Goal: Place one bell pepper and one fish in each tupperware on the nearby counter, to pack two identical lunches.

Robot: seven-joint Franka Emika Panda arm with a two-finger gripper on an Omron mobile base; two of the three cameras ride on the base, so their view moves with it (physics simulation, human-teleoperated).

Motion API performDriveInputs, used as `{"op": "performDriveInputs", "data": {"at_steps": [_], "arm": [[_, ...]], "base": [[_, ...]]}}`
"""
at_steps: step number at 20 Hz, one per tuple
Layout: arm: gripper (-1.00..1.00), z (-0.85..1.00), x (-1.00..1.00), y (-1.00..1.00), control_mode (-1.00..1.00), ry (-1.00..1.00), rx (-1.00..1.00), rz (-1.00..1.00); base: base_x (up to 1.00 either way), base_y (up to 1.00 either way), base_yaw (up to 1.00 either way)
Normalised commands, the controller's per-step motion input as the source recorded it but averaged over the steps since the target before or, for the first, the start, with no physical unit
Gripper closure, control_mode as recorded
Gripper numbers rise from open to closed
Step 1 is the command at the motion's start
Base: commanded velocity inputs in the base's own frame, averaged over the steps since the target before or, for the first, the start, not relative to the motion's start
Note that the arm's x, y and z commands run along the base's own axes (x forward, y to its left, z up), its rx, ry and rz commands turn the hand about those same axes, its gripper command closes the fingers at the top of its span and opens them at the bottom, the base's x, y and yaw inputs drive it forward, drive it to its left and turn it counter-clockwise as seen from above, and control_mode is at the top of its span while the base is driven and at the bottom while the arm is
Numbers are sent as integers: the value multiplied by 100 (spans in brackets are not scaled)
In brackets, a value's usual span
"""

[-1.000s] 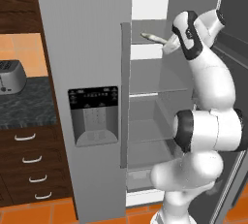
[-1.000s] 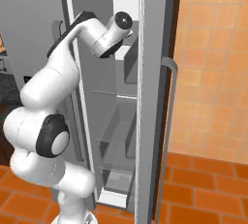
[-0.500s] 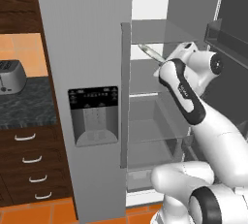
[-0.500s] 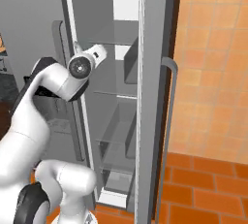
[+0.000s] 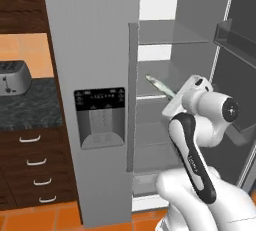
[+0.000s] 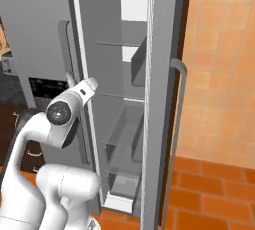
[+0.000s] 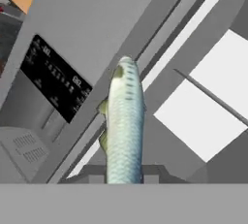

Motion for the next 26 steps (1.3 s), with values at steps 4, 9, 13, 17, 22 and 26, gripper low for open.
{"op": "performDriveInputs", "data": {"at_steps": [4,9,13,17,22,26], "arm": [[100,0,0,0,100,0,0,0],[100,0,0,0,100,0,0,0],[100,0,0,0,100,0,0,0],[100,0,0,0,100,0,0,0],[100,0,0,0,100,0,0,0],[100,0,0,0,100,0,0,0]], "base": [[-97,100,51],[-40,100,40],[37,100,14],[76,100,5],[100,100,0],[100,100,0]]}}
